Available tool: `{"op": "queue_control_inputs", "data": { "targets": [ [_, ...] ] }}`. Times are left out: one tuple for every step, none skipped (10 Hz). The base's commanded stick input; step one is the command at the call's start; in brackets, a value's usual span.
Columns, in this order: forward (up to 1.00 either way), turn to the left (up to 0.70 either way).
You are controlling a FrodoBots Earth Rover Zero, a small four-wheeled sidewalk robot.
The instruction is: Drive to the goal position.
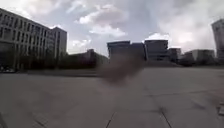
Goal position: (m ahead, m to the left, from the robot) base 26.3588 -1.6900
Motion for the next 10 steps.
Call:
{"op": "queue_control_inputs", "data": {
  "targets": [
    [0.70, -0.29],
    [0.70, -0.28],
    [0.70, -0.28],
    [0.70, -0.28],
    [0.70, -0.28],
    [0.70, -0.27],
    [0.70, -0.27],
    [0.70, -0.27],
    [0.70, -0.24],
    [0.70, -0.15]
  ]
}}
